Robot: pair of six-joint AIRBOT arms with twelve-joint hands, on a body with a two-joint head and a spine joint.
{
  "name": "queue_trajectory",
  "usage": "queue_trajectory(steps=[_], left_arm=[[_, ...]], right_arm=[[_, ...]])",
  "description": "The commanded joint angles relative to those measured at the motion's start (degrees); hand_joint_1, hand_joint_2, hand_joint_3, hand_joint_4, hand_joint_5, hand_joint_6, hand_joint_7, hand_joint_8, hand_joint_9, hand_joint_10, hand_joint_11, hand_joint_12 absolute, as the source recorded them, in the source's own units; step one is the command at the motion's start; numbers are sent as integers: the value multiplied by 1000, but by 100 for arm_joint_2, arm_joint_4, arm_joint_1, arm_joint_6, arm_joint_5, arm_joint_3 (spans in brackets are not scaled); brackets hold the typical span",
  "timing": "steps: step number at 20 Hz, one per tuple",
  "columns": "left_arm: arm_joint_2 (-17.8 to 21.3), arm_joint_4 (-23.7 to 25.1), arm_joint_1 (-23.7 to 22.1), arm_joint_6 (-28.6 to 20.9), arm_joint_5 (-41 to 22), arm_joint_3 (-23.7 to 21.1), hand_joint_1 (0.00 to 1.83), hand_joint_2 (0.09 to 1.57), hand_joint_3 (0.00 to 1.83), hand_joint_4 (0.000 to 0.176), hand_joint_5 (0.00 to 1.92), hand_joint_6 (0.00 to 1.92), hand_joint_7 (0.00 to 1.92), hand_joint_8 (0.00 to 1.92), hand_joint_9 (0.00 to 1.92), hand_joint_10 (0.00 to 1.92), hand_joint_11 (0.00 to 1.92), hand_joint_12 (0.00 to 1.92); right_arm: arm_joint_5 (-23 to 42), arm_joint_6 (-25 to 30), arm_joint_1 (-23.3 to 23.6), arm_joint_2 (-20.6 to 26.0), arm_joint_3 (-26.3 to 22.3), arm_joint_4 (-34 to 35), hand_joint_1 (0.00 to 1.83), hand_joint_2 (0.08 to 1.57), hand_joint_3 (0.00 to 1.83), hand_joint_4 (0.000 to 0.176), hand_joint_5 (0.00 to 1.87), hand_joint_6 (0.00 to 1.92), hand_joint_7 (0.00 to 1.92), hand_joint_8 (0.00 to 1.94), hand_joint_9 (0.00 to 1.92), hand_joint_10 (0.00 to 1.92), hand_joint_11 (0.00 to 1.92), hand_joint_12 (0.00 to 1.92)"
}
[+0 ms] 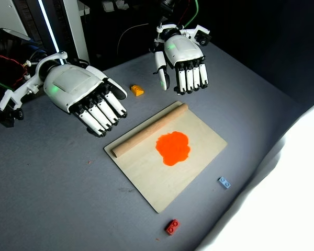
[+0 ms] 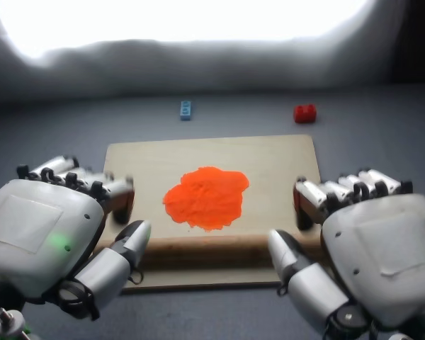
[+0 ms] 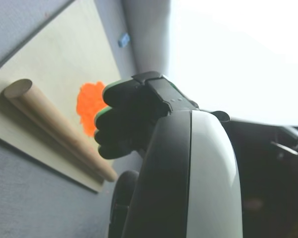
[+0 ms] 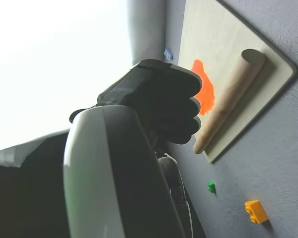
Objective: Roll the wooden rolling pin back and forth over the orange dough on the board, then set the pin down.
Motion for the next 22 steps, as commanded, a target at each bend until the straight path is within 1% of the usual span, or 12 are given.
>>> queue_trajectory(steps=[1, 5, 7, 9, 13, 17, 20, 22], left_arm=[[-8, 334, -34, -1, -685, 17, 0, 1504, 42, 0, 0, 0, 0, 0, 0, 0, 0, 0], [-15, 292, -25, -21, -680, 29, 0, 1499, 32, 0, 0, 0, 0, 0, 0, 0, 0, 0], [-32, 183, 9, -26, -680, 19, 0, 1482, 22, 0, 0, 0, 0, 0, 0, 0, 0, 0], [-73, 10, 80, -26, -679, 7, 0, 1458, 9, 0, 0, 0, 0, 0, 0, 0, 0, 0], [-104, -77, 148, -13, -458, 16, 0, 1370, 0, 0, 0, 0, 0, 0, 0, 0, 0, 0], [-393, -114, 181, -44, -449, 138, 0, 1288, 0, 0, 0, 0, 0, 0, 0, 0, 0, 0], [-638, -284, 196, 37, -449, 207, 0, 1290, 0, 0, 0, 0, 0, 0, 0, 0, 0, 0], [-758, -290, 230, 41, -448, 279, 0, 1323, 0, 0, 0, 0, 0, 0, 0, 0, 0, 0]], right_arm=[[-340, -4, 78, -27, 15, -473, 0, 1459, 43, 0, 90, 5, 80, 0, 24, 5, 0, 86], [-315, 32, 234, -197, 43, -427, 0, 1454, 22, 0, 103, 6, 101, 5, 43, 8, 0, 113], [-287, 91, 304, -314, 104, -426, 0, 1443, 10, 0, 99, 2, 108, 4, 52, 8, 0, 74], [-325, 124, 323, -467, 262, -426, 0, 1432, 2, 0, 88, 3, 103, 1, 47, 3, 0, 4], [-284, 197, 230, -683, 633, -426, 0, 1343, 0, 0, 62, 0, 58, 0, 26, 1, 16, 8], [-202, 316, 59, -834, 961, -428, 0, 1283, 0, 0, 69, 6, 65, 8, 29, 5, 0, 0], [-50, 431, -59, -975, 1314, -434, 0, 1310, 0, 0, 95, 14, 82, 12, 46, 10, 0, 0], [37, 561, -111, -1080, 1557, -568, 0, 1352, 0, 0, 108, 17, 88, 12, 53, 12, 0, 0]])
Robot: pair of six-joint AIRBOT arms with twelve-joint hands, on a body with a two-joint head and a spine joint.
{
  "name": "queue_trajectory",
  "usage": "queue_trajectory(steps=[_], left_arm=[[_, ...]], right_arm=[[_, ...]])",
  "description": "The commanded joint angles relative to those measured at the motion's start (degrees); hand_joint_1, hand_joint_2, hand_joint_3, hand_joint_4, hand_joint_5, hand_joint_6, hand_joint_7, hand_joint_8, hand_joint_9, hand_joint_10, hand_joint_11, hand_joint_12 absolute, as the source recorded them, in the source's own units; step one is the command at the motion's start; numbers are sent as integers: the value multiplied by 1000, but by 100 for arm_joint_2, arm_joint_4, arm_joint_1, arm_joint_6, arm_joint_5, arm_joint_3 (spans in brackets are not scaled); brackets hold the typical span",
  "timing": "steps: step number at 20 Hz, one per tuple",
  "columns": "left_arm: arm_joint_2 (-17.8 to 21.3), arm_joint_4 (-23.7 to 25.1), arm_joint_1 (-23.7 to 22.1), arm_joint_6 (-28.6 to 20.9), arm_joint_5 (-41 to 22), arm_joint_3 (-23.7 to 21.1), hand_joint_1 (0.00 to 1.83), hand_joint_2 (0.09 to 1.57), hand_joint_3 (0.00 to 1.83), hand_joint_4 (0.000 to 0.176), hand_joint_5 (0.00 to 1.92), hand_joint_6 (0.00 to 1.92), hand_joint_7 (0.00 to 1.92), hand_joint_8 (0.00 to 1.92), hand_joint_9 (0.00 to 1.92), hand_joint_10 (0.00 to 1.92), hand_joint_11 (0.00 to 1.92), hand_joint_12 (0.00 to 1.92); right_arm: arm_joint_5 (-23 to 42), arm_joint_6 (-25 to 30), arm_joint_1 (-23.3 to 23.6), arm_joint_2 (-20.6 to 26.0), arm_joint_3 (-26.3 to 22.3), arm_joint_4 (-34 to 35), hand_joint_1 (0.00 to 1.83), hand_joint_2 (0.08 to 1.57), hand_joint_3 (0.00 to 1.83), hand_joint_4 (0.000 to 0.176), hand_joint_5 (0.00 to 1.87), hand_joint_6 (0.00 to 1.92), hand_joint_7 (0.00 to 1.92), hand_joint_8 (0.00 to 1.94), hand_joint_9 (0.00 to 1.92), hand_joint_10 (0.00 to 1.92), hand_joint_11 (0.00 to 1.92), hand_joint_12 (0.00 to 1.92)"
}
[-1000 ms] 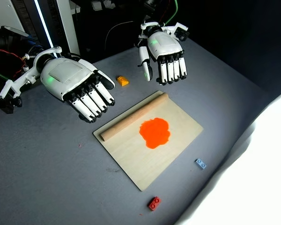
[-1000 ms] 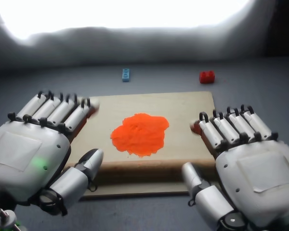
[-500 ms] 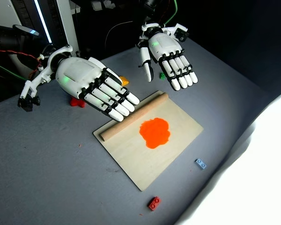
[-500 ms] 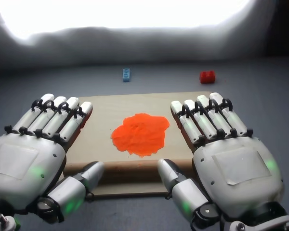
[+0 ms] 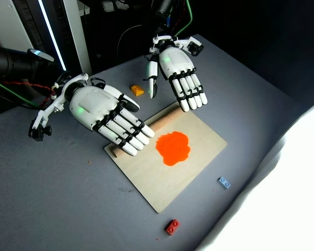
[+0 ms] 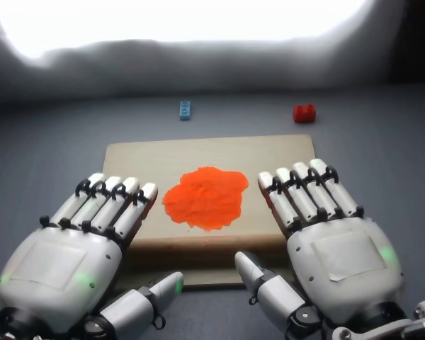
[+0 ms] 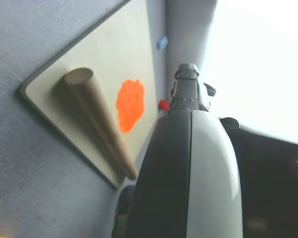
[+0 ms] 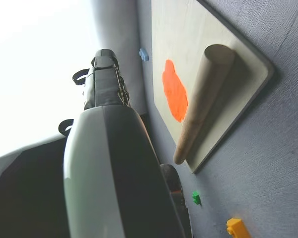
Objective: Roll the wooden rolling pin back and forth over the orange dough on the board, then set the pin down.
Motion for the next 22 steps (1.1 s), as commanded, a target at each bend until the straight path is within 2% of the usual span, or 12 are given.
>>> queue_trajectory(steps=[1, 10, 22], left_arm=[[-53, 275, 1, 28, -582, 60, 0, 1344, 0, 0, 0, 0, 0, 0, 0, 0, 0, 0], [-369, -19, 2, -120, -398, 505, 0, 1504, 39, 0, 15, 4, 0, 0, 0, 0, 0, 0], [-565, -365, -136, -184, -188, 796, 0, 1517, 33, 0, 6, 2, 0, 0, 0, 0, 0, 0]], right_arm=[[-398, 77, 12, -33, 61, -631, 0, 1376, 0, 0, 102, 14, 87, 11, 53, 11, 0, 0], [-219, 155, 7, -321, 542, -631, 0, 1512, 21, 0, 137, 1, 117, 0, 77, 0, 10, 27], [-50, 166, -72, -534, 887, -631, 0, 1527, 5, 0, 152, 1, 125, 1, 79, 0, 0, 97]])
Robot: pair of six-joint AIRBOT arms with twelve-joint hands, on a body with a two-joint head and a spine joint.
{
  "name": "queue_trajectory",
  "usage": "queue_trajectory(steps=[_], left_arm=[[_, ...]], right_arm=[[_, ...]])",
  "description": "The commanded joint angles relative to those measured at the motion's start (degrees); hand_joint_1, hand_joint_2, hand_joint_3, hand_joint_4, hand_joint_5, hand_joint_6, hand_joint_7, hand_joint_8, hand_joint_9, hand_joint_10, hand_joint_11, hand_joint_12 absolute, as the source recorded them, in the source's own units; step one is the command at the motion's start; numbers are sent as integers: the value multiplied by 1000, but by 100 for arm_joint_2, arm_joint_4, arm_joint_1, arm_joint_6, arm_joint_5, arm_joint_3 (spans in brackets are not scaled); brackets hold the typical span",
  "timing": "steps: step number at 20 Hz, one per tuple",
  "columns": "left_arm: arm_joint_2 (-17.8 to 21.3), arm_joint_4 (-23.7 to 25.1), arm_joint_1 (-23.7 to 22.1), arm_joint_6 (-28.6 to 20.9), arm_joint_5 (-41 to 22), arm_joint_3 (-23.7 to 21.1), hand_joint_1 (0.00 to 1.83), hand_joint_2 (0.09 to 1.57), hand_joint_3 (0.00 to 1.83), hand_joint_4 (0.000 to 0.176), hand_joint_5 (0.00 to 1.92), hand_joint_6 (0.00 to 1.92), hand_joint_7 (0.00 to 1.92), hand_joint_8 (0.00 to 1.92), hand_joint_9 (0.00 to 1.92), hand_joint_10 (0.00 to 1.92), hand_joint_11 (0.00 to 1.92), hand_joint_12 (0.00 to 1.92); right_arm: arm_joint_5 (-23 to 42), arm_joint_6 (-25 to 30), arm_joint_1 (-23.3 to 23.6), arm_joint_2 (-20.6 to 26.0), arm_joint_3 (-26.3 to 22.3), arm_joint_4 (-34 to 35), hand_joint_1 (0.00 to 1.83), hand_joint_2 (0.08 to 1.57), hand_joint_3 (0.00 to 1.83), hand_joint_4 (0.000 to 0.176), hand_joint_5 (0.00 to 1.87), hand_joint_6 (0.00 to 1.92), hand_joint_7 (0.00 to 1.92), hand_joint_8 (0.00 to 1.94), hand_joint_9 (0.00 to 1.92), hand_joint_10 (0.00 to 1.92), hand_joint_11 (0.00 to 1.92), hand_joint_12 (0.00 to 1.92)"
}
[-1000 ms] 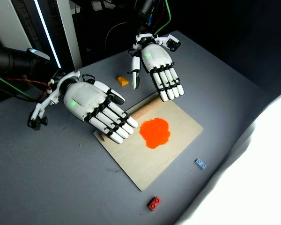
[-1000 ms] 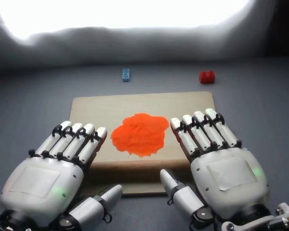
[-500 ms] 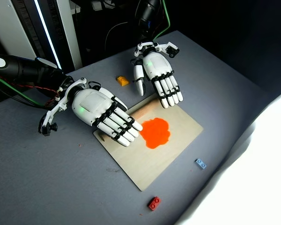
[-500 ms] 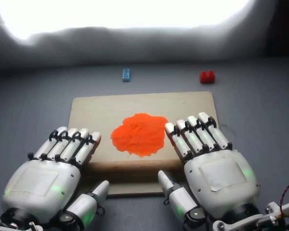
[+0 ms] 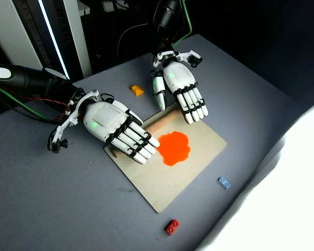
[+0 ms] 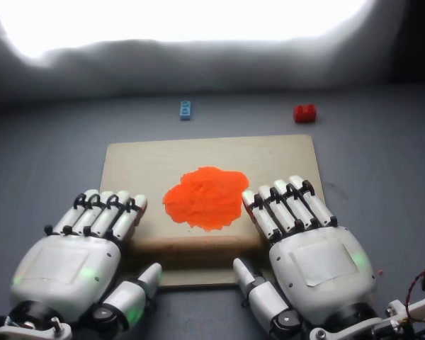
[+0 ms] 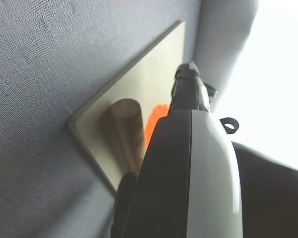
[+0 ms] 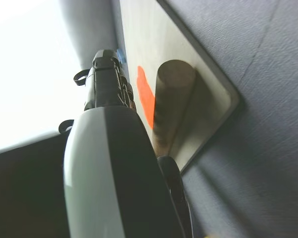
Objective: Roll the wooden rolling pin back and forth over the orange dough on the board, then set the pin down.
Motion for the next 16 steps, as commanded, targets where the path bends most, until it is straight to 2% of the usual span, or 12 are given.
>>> queue_trajectory(steps=[1, 7, 8, 10, 16], left_arm=[[-22, 303, -33, -18, -557, 37, 0, 1516, 31, 0, 0, 0, 0, 0, 0, 0, 0, 0], [-77, 254, -98, -52, -411, 127, 0, 1514, 26, 0, 7, 3, 0, 0, 0, 0, 0, 0], [-78, 248, -116, -52, -376, 144, 0, 1514, 26, 0, 7, 3, 0, 0, 0, 0, 0, 0], [-82, 222, -157, -52, -316, 182, 0, 1515, 25, 0, 5, 2, 0, 0, 0, 0, 0, 0], [-86, 179, -226, -113, -203, 276, 0, 1519, 24, 0, 0, 0, 0, 0, 0, 0, 0, 0]], right_arm=[[-481, 45, 11, 0, 21, -543, 0, 1530, 5, 0, 141, 1, 112, 1, 69, 0, 0, 67], [-404, 143, 60, -29, 131, -544, 0, 1528, 1, 0, 143, 3, 123, 3, 78, 2, 0, 59], [-388, 152, 69, -40, 158, -543, 0, 1529, 1, 0, 158, 4, 134, 1, 86, 2, 0, 104], [-363, 175, 77, -57, 215, -543, 0, 1529, 1, 0, 138, 0, 102, 2, 56, 1, 0, 13], [-332, 222, 140, -82, 337, -542, 0, 1531, 2, 0, 121, 0, 108, 6, 57, 4, 0, 0]])
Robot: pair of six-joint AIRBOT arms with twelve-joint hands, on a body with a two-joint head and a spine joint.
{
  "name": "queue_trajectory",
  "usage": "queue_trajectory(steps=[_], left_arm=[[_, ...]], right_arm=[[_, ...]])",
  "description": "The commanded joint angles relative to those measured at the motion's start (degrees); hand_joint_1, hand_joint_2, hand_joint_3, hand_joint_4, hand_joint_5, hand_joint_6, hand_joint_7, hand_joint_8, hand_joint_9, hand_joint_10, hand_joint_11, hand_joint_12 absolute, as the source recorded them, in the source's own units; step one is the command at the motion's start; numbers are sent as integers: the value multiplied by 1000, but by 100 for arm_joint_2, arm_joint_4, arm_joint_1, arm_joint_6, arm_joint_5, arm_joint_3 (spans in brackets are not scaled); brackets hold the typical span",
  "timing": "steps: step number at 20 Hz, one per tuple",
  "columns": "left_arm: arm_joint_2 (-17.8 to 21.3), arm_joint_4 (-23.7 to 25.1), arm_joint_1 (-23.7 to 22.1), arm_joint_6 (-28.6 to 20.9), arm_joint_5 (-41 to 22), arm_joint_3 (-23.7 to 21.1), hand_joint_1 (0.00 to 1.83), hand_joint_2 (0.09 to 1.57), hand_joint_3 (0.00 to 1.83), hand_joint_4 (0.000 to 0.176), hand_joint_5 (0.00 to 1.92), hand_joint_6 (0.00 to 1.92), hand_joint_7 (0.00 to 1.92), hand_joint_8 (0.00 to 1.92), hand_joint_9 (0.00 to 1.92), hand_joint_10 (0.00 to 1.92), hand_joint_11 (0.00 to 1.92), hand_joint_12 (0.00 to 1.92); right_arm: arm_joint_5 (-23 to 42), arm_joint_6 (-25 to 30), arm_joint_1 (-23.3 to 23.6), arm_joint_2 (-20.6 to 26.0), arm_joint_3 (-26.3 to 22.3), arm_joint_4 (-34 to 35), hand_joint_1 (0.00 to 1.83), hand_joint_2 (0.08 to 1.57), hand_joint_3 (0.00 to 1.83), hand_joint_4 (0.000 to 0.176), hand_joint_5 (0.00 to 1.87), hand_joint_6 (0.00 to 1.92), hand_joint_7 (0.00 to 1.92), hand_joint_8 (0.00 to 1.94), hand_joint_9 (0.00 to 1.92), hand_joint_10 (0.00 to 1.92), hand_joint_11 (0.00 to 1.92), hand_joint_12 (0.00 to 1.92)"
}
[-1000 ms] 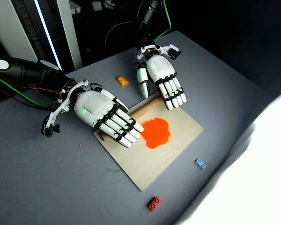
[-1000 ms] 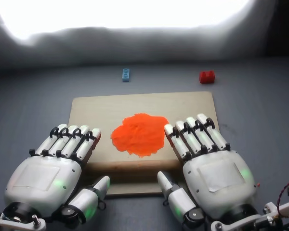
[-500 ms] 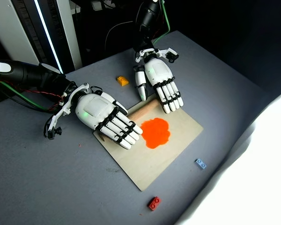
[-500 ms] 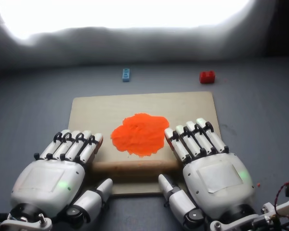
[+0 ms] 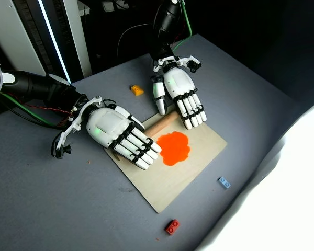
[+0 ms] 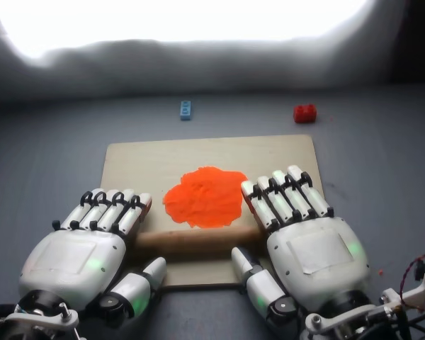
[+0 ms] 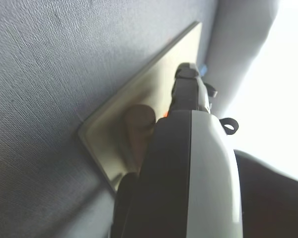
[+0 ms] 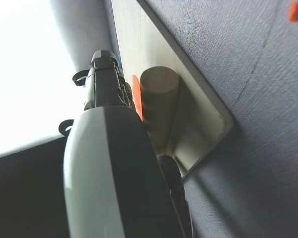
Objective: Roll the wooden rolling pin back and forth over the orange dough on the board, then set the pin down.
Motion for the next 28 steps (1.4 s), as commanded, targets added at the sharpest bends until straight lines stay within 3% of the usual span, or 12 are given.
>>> queue_trajectory(steps=[1, 10, 28], left_arm=[[-5, 274, -53, -19, -541, 25, 0, 1515, 22, 0, 0, 0, 0, 0, 0, 0, 0, 0], [-58, 107, -146, -174, -498, 69, 0, 1520, 20, 0, 0, 0, 0, 0, 0, 0, 0, 0], [-187, 62, -570, -321, 39, 603, 0, 1515, 11, 0, 41, 14, 9, 4, 0, 0, 0, 0]], right_arm=[[-478, 39, 52, -3, 24, -522, 0, 1532, 2, 0, 121, 0, 112, 7, 62, 6, 5, 2], [-318, 159, 90, -41, 274, -435, 0, 1531, 1, 0, 143, 6, 115, 3, 73, 5, 18, 16], [-60, 434, 331, -99, 692, -129, 0, 1497, 0, 0, 156, 8, 132, 6, 89, 7, 13, 32]])
